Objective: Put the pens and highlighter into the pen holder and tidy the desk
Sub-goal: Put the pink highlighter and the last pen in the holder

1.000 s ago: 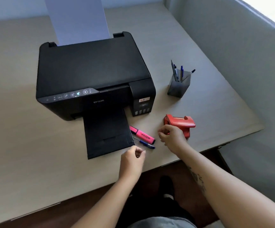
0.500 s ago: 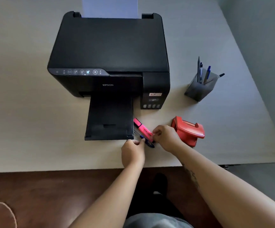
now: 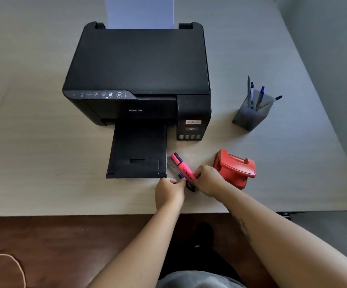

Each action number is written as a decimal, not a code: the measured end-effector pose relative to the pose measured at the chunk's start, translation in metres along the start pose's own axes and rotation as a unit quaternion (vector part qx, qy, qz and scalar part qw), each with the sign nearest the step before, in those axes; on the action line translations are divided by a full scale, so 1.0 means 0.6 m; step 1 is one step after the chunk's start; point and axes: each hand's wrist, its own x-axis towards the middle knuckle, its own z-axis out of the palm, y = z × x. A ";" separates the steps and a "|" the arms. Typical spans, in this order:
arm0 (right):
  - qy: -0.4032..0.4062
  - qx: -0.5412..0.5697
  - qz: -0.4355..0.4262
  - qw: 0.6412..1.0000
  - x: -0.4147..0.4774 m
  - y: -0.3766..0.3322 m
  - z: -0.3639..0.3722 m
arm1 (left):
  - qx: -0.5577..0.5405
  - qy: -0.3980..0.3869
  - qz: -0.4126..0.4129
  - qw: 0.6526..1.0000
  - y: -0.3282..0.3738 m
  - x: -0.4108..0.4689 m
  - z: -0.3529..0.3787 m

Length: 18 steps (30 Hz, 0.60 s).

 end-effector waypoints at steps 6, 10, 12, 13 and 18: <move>0.037 0.124 0.049 0.990 -0.014 0.022 0.008 | 0.027 -0.032 0.011 0.999 -0.002 -0.003 0.000; 0.054 0.245 0.084 0.964 -0.039 0.024 0.008 | 0.048 -0.044 0.026 0.998 -0.002 -0.005 -0.004; 0.066 0.286 0.086 0.952 -0.053 0.021 0.005 | 0.083 -0.055 0.048 0.994 -0.002 -0.006 -0.002; 0.073 0.308 0.086 0.945 -0.060 0.020 0.003 | 0.110 -0.062 0.063 0.990 -0.003 -0.006 -0.001; 0.116 0.383 0.083 0.912 -0.079 0.025 -0.011 | 0.205 -0.109 0.142 0.962 0.000 -0.002 -0.006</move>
